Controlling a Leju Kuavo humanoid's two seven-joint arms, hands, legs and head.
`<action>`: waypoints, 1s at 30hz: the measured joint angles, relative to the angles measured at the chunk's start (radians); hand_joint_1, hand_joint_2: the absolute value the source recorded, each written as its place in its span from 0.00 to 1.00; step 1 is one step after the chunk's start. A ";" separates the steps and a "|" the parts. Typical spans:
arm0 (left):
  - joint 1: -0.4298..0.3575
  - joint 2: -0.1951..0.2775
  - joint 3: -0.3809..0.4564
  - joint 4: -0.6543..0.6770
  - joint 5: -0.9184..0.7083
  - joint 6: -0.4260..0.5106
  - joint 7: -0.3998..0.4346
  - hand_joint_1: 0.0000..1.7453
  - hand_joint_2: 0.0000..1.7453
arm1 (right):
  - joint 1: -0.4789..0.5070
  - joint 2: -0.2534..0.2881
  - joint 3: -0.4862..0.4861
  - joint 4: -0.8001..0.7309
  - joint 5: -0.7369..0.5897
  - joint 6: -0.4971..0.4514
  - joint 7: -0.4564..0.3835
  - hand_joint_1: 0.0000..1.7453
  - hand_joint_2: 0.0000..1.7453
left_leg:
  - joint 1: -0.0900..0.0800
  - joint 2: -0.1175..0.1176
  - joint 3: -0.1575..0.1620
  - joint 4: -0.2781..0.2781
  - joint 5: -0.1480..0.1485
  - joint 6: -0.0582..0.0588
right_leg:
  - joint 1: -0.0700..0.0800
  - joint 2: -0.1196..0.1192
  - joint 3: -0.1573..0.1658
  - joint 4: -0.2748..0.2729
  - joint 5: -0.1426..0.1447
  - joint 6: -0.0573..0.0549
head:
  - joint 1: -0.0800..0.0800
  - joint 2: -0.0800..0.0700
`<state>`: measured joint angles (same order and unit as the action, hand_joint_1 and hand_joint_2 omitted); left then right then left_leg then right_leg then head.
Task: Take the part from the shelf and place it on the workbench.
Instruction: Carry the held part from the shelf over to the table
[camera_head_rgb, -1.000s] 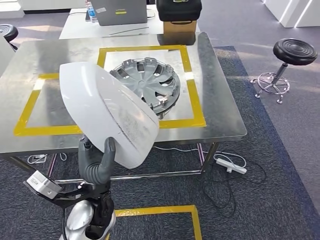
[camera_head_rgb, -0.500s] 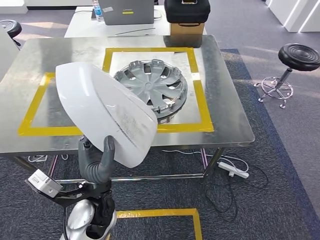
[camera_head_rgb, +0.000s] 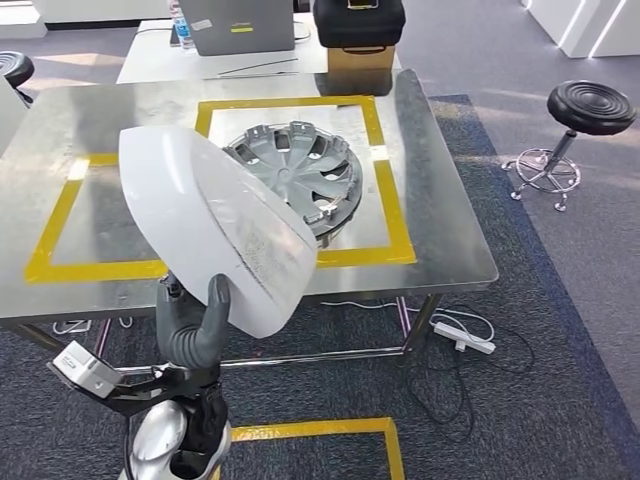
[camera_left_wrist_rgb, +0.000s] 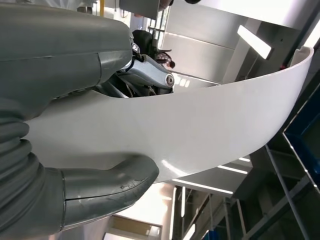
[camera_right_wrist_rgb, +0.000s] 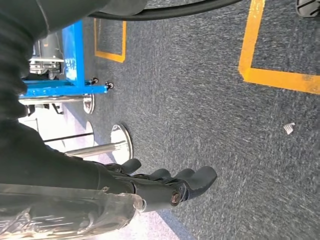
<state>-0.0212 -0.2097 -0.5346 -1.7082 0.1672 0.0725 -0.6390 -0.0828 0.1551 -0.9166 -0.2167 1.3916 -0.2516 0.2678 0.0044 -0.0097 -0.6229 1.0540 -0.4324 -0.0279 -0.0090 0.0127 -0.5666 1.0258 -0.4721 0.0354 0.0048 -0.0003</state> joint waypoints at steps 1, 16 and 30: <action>0.000 0.000 0.000 0.000 0.000 0.000 0.000 1.00 1.00 | 0.000 0.000 0.000 0.000 0.000 0.000 0.000 0.00 1.00 | 0.000 0.000 0.011 -0.025 0.000 0.004 | 0.002 0.000 -0.001 0.000 -0.002 0.005 | 0.000 0.000; 0.003 -0.009 0.005 0.000 0.011 0.004 0.000 1.00 1.00 | -0.002 0.000 0.000 0.000 -0.004 -0.001 -0.002 0.00 1.00 | -0.007 -0.005 0.044 -0.036 -0.030 0.034 | 0.006 -0.003 -0.036 0.014 0.028 0.016 | 0.018 0.000; 0.002 -0.006 0.008 0.000 0.006 0.004 0.000 1.00 1.00 | 0.000 0.000 0.000 0.000 -0.001 0.001 -0.003 0.00 1.00 | 0.001 0.001 0.010 0.018 -0.029 -0.004 | -0.001 -0.001 -0.009 -0.007 0.007 -0.002 | 0.010 0.000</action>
<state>-0.0189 -0.2153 -0.5270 -1.7082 0.1727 0.0763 -0.6386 -0.0830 0.1554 -0.9171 -0.2167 1.3909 -0.2510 0.2647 0.0055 -0.0084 -0.6128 1.0721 -0.4615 -0.0322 -0.0104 0.0114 -0.5757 1.0185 -0.4651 0.0338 0.0145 -0.0003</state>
